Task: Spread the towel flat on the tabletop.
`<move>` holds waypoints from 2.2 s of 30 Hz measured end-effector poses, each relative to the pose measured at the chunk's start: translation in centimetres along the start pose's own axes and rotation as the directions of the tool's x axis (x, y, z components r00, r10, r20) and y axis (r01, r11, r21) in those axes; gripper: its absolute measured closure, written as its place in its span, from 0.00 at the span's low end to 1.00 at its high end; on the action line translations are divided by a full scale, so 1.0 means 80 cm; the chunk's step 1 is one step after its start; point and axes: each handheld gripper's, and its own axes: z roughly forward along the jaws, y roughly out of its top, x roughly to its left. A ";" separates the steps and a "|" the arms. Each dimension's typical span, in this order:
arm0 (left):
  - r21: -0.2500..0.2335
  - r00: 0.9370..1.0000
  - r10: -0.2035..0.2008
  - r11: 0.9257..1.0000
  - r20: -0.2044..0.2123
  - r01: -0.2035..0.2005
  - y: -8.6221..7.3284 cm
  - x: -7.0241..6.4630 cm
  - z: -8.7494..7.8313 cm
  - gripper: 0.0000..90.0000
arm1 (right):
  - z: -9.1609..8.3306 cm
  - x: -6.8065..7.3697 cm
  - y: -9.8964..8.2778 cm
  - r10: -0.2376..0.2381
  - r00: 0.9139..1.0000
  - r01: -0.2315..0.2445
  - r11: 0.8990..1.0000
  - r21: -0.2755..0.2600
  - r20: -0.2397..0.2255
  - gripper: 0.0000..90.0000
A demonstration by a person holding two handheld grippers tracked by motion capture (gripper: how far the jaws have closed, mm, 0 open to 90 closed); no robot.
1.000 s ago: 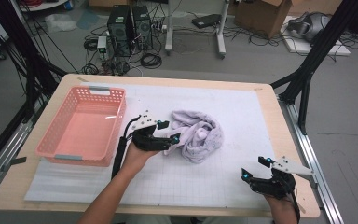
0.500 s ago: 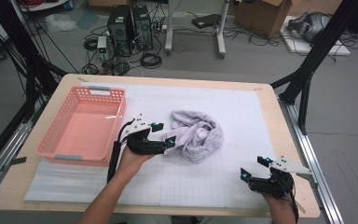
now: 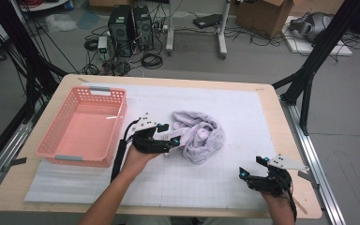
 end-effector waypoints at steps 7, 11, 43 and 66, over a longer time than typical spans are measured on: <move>0.065 0.995 0.057 0.996 0.082 -0.063 0.001 -0.022 0.032 0.55 | 0.006 0.000 0.001 0.006 1.000 -0.006 1.000 0.017 0.013 0.17; 0.093 0.992 0.070 0.992 0.105 -0.080 0.002 -0.035 0.053 0.59 | 0.011 0.000 0.000 0.006 1.000 -0.007 0.999 0.033 0.012 0.17; 0.113 0.998 0.049 0.992 0.033 -0.052 -0.039 -0.038 -0.027 0.95 | 0.111 0.021 0.051 0.109 0.987 -0.089 0.983 0.161 -0.119 0.62; 0.128 0.993 0.020 0.991 0.118 -0.035 -0.066 -0.057 -0.059 0.86 | 0.045 0.008 0.030 -0.039 0.999 0.030 0.978 0.204 0.038 0.98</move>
